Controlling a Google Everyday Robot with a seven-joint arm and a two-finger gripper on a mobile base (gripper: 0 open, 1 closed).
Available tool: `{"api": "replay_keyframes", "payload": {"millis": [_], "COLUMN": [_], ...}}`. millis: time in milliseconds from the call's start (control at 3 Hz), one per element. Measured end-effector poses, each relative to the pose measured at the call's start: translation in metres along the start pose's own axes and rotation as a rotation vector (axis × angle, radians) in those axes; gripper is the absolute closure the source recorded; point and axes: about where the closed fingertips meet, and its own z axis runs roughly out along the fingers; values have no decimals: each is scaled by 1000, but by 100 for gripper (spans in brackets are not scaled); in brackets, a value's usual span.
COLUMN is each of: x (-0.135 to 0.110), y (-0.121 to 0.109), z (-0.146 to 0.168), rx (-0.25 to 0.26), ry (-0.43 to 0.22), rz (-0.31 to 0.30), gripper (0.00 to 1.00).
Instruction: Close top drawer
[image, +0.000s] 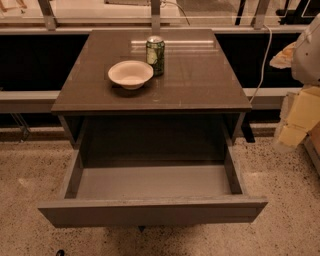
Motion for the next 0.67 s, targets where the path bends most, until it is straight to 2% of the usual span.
{"api": "replay_keyframes", "payload": {"millis": [667], "x": [-1], "y": [-1], "z": [5], "rx": [-18], "ry": [-13], "rz": [-8], "gripper": [0]}}
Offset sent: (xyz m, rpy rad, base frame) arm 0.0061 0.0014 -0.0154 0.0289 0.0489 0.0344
